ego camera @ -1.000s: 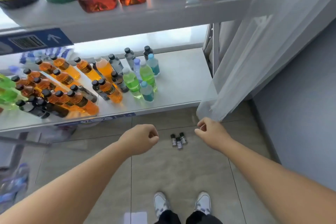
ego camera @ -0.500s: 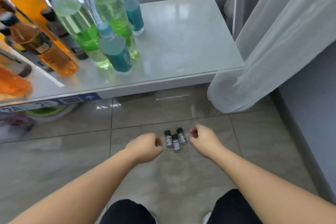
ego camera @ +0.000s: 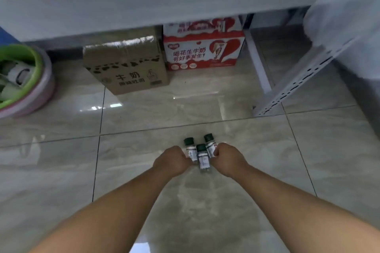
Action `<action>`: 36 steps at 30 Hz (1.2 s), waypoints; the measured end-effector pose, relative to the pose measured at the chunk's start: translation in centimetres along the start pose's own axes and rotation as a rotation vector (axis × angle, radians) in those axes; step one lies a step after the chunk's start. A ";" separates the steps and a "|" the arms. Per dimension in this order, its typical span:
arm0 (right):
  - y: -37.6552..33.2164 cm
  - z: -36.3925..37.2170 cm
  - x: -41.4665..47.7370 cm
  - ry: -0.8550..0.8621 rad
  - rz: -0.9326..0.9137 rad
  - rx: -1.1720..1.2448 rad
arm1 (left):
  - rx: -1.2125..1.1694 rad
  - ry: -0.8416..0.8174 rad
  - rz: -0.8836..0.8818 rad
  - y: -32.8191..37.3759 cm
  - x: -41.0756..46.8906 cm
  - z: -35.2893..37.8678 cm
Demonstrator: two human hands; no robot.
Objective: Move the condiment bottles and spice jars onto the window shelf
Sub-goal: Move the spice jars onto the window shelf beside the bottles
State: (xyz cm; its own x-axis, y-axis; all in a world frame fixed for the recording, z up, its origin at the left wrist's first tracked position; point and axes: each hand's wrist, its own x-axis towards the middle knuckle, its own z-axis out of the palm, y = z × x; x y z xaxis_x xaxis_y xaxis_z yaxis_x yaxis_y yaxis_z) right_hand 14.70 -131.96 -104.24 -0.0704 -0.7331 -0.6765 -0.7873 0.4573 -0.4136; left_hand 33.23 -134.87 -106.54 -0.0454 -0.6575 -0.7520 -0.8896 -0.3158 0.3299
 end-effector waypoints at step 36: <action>3.7 9.0 3.1 -0.195 -0.132 -0.363 | -0.056 0.089 -0.140 -3.6 6.5 7.7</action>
State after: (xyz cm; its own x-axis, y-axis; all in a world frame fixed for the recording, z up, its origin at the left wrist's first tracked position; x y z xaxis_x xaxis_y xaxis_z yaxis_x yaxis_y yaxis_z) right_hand 17.06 -127.97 -113.32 0.1351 -0.6484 -0.7492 -0.9487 0.1335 -0.2866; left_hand 32.63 -132.81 -117.00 0.1201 -0.6617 -0.7401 -0.8574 -0.4450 0.2587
